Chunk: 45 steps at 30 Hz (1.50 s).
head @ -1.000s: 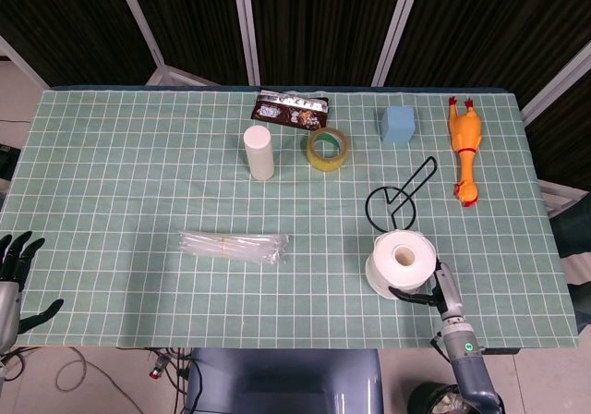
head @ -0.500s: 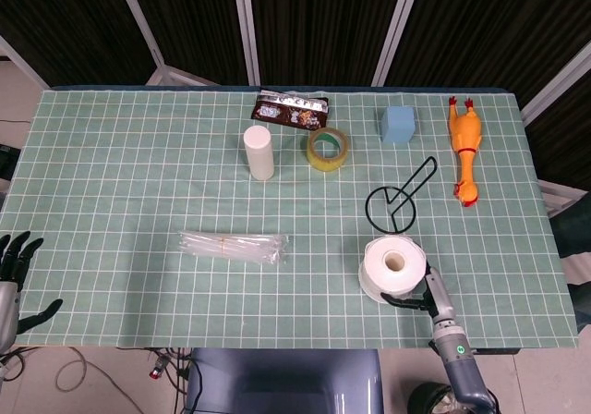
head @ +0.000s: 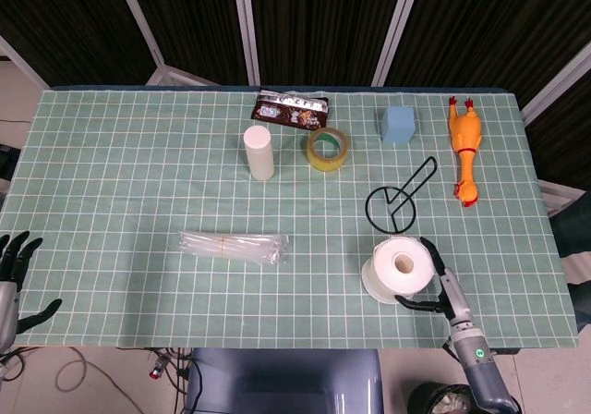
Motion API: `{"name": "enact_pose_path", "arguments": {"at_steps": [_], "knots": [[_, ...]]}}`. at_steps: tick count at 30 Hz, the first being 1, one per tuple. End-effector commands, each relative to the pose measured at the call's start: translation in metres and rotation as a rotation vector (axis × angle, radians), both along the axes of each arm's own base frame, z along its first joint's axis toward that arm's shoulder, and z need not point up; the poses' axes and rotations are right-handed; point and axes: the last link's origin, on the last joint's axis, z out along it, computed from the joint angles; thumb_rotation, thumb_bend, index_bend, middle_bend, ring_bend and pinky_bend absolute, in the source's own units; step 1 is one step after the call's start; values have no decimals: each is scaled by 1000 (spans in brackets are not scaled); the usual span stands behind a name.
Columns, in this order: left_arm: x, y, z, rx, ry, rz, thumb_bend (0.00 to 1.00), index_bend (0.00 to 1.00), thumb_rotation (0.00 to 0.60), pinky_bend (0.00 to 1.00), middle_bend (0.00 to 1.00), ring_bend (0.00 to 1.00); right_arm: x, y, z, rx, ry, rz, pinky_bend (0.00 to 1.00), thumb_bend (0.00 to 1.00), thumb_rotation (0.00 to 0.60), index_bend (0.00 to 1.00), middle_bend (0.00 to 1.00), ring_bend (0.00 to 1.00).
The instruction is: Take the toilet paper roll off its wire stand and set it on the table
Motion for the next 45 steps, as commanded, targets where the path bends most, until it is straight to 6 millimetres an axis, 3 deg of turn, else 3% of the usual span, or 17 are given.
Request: {"name": "enact_pose_path", "arguments": {"at_steps": [1,3,5,8,13,17,23,29,45], "knots": [[0,0,0,0,-2,2,44,141,600,0,45,0,-19,11,33,-53,18,-19,0,0,600,0,0,0],[0,0,-1,0,-1,4,44,141,600,0,45,0,-28,14,52,-77,46,-18,0,0,600,0,0,0],[1,-1,-2,-6,2,3,44,141,600,0,45,0,-39,12,86,-161,101,-16,0,0,600,0,0,0],[2,-1,-2,-6,4,1,44,141,600,0,45,0,-46,8,120,-253,174,-17,0,0,600,0,0,0],[2,-1,-2,-6,4,3,44,141,600,0,45,0,-42,-2,171,-367,331,43,0,0,600,31,0,0],[2,-1,-3,-5,3,-1,44,141,600,0,45,0,-33,-5,194,-365,578,129,0,0,600,35,0,0],[2,-1,-3,-11,2,-1,44,141,600,0,45,0,-14,19,188,-408,878,222,0,0,600,79,0,0],[-1,1,0,-15,-10,10,44,141,600,0,45,0,-16,45,169,-336,1047,276,0,0,600,83,0,0],[0,0,1,-16,-17,-10,44,141,600,0,45,0,-21,50,158,-332,1083,276,0,0,600,83,0,0]]}}
